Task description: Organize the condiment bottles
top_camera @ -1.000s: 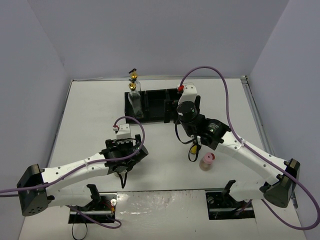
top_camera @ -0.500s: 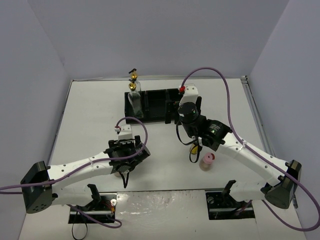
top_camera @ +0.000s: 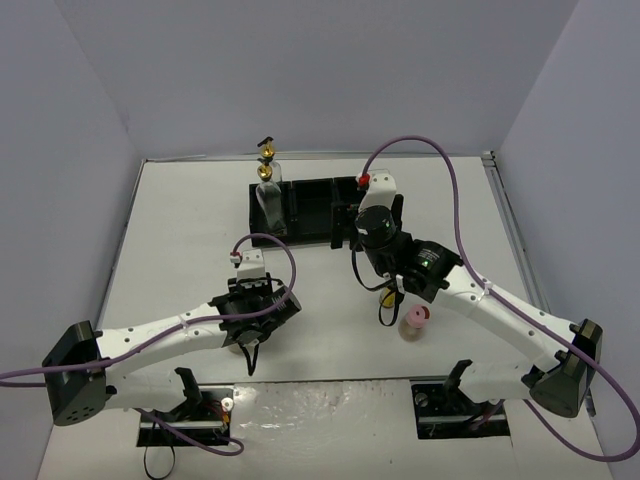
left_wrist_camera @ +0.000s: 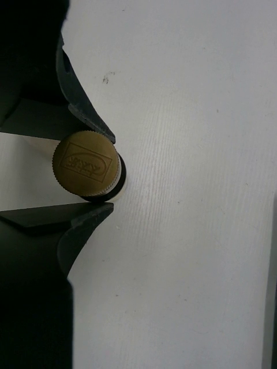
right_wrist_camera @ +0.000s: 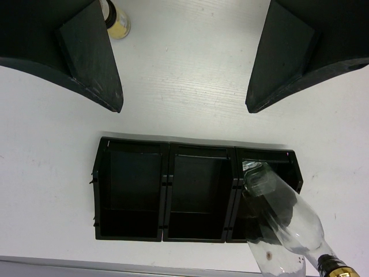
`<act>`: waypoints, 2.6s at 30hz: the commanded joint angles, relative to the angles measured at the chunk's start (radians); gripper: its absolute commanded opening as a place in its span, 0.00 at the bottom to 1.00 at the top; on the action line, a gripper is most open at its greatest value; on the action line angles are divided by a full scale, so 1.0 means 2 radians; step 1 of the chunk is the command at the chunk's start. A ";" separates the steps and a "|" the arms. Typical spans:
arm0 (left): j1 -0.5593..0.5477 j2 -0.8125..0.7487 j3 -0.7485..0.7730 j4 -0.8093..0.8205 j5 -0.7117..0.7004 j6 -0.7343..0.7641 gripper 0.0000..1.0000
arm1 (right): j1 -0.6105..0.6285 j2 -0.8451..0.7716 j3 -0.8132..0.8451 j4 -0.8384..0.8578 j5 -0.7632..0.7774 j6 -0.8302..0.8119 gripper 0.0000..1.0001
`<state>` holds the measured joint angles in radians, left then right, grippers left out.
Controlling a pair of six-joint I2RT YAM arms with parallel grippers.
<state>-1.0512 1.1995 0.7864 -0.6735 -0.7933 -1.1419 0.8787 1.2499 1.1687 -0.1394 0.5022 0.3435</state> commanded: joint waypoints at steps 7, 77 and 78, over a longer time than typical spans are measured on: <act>-0.001 0.008 0.018 0.010 -0.013 -0.005 0.11 | 0.004 -0.020 0.002 0.024 0.020 0.007 0.85; 0.032 0.150 0.295 0.084 0.026 0.257 0.00 | -0.145 -0.057 0.002 -0.003 -0.035 0.008 0.87; 0.038 0.161 0.313 0.090 0.034 0.265 0.00 | -0.160 -0.056 0.004 -0.003 -0.052 0.009 0.87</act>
<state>-1.0090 1.4344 1.2618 -0.5677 -0.7457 -0.7481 0.6415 1.1719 1.1366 -0.1789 0.4907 0.3484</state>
